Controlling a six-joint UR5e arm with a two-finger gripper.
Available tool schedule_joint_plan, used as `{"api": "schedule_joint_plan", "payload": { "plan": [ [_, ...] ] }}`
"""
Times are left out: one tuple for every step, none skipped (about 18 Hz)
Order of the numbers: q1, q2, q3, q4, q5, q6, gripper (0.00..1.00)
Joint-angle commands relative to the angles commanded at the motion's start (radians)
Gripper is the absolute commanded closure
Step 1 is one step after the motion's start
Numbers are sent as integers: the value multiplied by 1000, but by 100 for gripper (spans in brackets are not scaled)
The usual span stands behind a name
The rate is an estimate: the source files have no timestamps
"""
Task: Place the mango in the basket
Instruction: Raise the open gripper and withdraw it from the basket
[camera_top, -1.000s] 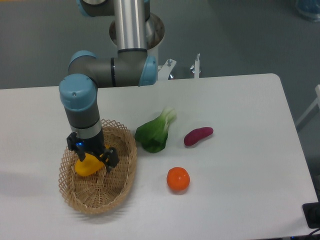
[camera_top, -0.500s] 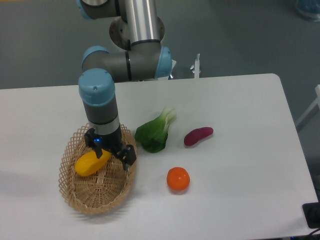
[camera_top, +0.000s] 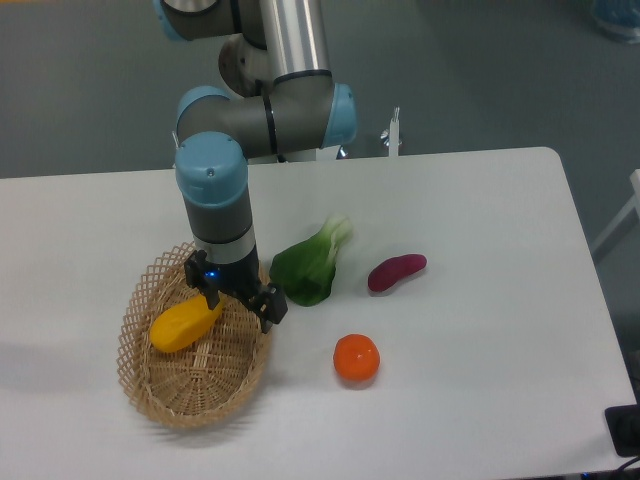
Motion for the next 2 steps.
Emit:
{"api": "schedule_joint_plan", "payload": {
  "plan": [
    [-2,0,0,0,0,0,0],
    [-2,0,0,2,0,0,0]
  ]
}}
